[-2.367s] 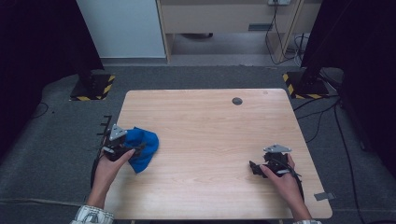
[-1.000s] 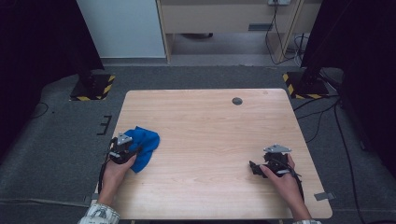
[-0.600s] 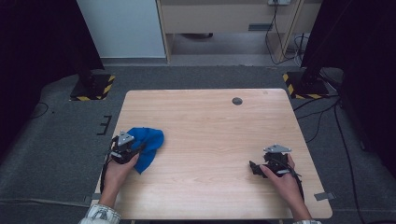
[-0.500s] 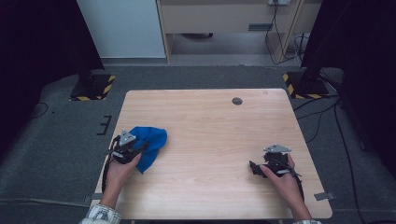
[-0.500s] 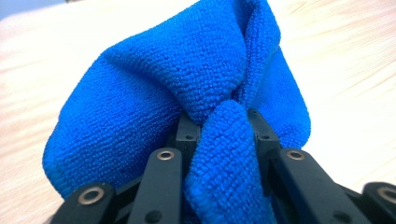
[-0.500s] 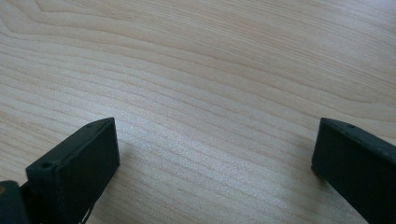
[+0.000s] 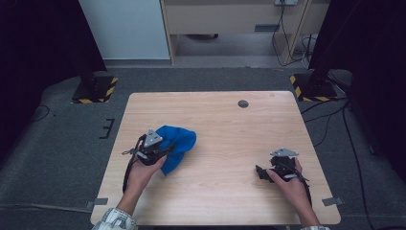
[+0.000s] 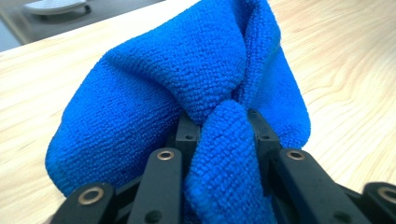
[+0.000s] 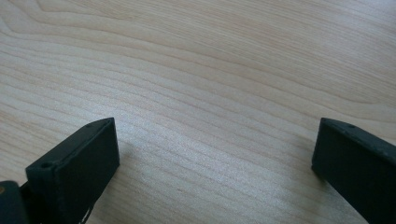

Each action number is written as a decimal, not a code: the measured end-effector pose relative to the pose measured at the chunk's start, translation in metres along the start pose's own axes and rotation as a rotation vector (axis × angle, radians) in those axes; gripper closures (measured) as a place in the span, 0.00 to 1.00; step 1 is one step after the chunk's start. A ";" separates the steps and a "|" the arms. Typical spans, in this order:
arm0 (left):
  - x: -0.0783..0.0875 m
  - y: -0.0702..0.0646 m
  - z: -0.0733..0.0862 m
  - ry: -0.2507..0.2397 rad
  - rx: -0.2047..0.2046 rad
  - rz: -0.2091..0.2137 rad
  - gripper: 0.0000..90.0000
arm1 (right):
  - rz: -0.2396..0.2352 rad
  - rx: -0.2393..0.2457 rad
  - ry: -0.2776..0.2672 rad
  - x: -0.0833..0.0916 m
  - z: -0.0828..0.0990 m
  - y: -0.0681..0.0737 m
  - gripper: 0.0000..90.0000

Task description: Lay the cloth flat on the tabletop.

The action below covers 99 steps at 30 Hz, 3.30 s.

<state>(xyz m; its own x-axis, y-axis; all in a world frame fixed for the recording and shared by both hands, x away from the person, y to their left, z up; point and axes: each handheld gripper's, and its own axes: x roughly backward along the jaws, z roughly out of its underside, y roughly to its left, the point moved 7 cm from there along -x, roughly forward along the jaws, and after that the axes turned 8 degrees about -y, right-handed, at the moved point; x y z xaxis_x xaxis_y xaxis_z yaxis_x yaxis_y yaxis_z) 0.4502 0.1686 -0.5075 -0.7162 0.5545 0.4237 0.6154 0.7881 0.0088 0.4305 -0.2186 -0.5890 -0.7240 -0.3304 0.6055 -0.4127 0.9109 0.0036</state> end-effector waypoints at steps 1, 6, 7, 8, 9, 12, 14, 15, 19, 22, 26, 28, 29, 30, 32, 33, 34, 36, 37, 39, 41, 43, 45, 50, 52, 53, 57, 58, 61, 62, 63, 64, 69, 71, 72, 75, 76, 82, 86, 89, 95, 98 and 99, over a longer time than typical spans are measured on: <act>-0.008 -0.008 -0.004 0.005 -0.009 0.017 0.78 | 0.000 0.001 0.000 0.000 0.000 0.000 0.01; -0.030 -0.036 -0.016 0.008 -0.029 0.072 0.78 | -0.001 0.002 0.000 0.000 0.000 0.000 0.01; -0.034 -0.042 -0.018 0.011 -0.029 0.083 0.78 | -0.001 0.002 0.000 0.000 0.000 0.000 0.01; -0.039 -0.048 -0.019 0.015 -0.032 0.095 0.78 | -0.001 0.002 -0.001 0.000 0.000 0.000 0.01; -0.044 -0.055 -0.020 0.018 -0.036 0.106 0.78 | -0.001 0.002 0.000 0.000 0.000 0.000 0.01; -0.060 -0.075 -0.021 0.044 -0.051 0.148 0.78 | -0.001 0.002 0.000 0.000 0.000 0.000 0.01; -0.069 -0.086 -0.019 0.065 -0.057 0.166 0.78 | -0.004 0.004 0.000 0.000 0.000 0.000 0.01; -0.074 -0.091 -0.017 0.078 -0.062 0.175 0.78 | -0.005 0.008 -0.002 0.000 0.000 0.000 0.01; -0.094 -0.107 -0.007 0.129 -0.081 0.189 0.78 | -0.005 0.008 -0.001 0.000 0.000 0.000 0.01; -0.107 -0.110 0.004 0.176 -0.094 0.179 0.77 | -0.005 0.008 -0.002 0.000 0.000 -0.001 0.01; -0.113 -0.112 0.016 0.178 -0.113 0.166 0.70 | -0.005 0.008 -0.002 -0.001 0.000 0.000 0.01; -0.113 -0.112 0.017 0.158 -0.116 0.161 0.58 | -0.005 0.009 -0.001 0.000 0.000 0.000 0.01; -0.112 -0.112 0.016 0.153 -0.115 0.156 0.49 | -0.005 0.008 -0.002 -0.001 0.000 0.000 0.01; -0.107 -0.112 0.011 0.125 -0.108 0.160 0.39 | -0.003 0.006 -0.002 -0.001 0.000 0.000 0.01; -0.104 -0.111 0.008 0.106 -0.104 0.164 0.30 | -0.005 0.006 0.000 0.000 0.000 0.000 0.01; -0.098 -0.110 0.003 0.076 -0.094 0.162 0.29 | -0.005 0.008 -0.001 0.000 0.000 0.000 0.01; -0.093 -0.109 -0.001 0.058 -0.091 0.156 0.24 | -0.003 0.003 -0.001 0.000 0.000 0.000 0.01; -0.083 -0.105 -0.009 0.024 -0.091 0.135 0.19 | -0.003 0.004 -0.001 0.000 0.000 0.000 0.01; -0.077 -0.102 -0.012 0.009 -0.090 0.130 0.17 | -0.003 0.005 -0.001 0.000 0.000 0.000 0.01; -0.066 -0.096 -0.017 -0.021 -0.082 0.119 0.14 | -0.008 0.011 -0.004 0.000 0.000 0.000 0.03; -0.056 -0.090 -0.019 -0.039 -0.073 0.112 0.12 | -0.020 0.018 -0.009 0.001 -0.001 0.001 0.06; -0.042 -0.082 -0.017 -0.048 -0.074 0.102 0.12 | -0.039 0.035 -0.017 0.002 -0.001 0.003 0.10; -0.030 -0.075 -0.012 -0.053 -0.068 0.087 0.12 | -0.059 0.062 -0.033 0.005 -0.004 0.008 0.15; -0.003 -0.058 0.008 -0.014 -0.052 0.066 0.24 | -0.111 0.103 -0.079 0.011 -0.012 0.023 0.38; 0.003 -0.056 0.015 0.009 -0.040 0.068 0.28 | -0.135 0.111 -0.090 0.013 -0.015 0.030 0.46; 0.005 -0.055 0.017 0.008 -0.036 0.067 0.31 | -0.152 0.121 -0.096 0.014 -0.018 0.034 0.52; 0.002 -0.050 0.024 0.023 -0.026 0.050 0.37 | -0.225 0.144 -0.142 0.018 -0.028 0.055 0.71; 0.000 -0.050 0.026 0.032 -0.019 0.051 0.38 | -0.239 0.151 -0.143 0.018 -0.029 0.059 0.73; -0.006 -0.049 0.031 0.061 -0.032 0.055 0.45 | -0.271 0.167 -0.149 0.018 -0.032 0.070 0.76; -0.007 -0.049 0.031 0.064 -0.028 0.056 0.45 | -0.302 0.187 -0.151 0.018 -0.035 0.082 0.76; -0.007 -0.049 0.032 0.067 -0.023 0.059 0.46 | -0.320 0.195 -0.156 0.018 -0.037 0.088 0.74; -0.007 -0.049 0.033 0.069 -0.018 0.062 0.46 | -0.333 0.203 -0.159 0.017 -0.039 0.095 0.71; -0.005 -0.047 0.033 0.059 -0.002 0.065 0.45 | -0.392 0.252 -0.161 0.011 -0.047 0.126 0.56; -0.004 -0.046 0.031 0.048 0.001 0.064 0.45 | -0.399 0.272 -0.162 0.008 -0.050 0.137 0.53; -0.004 -0.046 0.031 0.047 0.003 0.063 0.45 | -0.397 0.283 -0.157 0.005 -0.051 0.140 0.52; -0.004 -0.046 0.031 0.048 -0.002 0.060 0.45 | -0.386 0.313 -0.135 -0.006 -0.050 0.149 0.54; -0.004 -0.047 0.031 0.047 -0.004 0.060 0.45 | -0.384 0.326 -0.129 -0.010 -0.050 0.151 0.59; -0.005 -0.046 0.032 0.053 -0.010 0.057 0.46 | -0.402 0.322 -0.154 -0.007 -0.054 0.157 0.94; -0.004 -0.045 0.031 0.047 -0.012 0.053 0.46 | -0.435 0.272 -0.200 0.010 -0.066 0.154 0.97; -0.003 -0.045 0.030 0.046 -0.014 0.052 0.46 | -0.439 0.225 -0.239 0.024 -0.078 0.143 0.97; -0.006 -0.049 0.031 0.054 -0.027 0.057 0.47 | -0.371 0.146 -0.270 0.029 -0.089 0.097 0.98; -0.007 -0.050 0.031 0.060 -0.032 0.056 0.47 | -0.343 0.132 -0.233 0.015 -0.083 0.083 0.98; -0.007 -0.051 0.031 0.061 -0.035 0.057 0.47 | -0.327 0.089 -0.198 0.000 -0.078 0.071 0.97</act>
<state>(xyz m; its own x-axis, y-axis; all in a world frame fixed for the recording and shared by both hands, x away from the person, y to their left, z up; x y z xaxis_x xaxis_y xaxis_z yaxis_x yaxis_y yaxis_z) 0.4139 0.1329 -0.5394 -0.6590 0.5803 0.4784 0.6667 0.7452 0.0145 0.4446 -0.1342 -0.5267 -0.6357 -0.6486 0.4185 -0.6790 0.7278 0.0964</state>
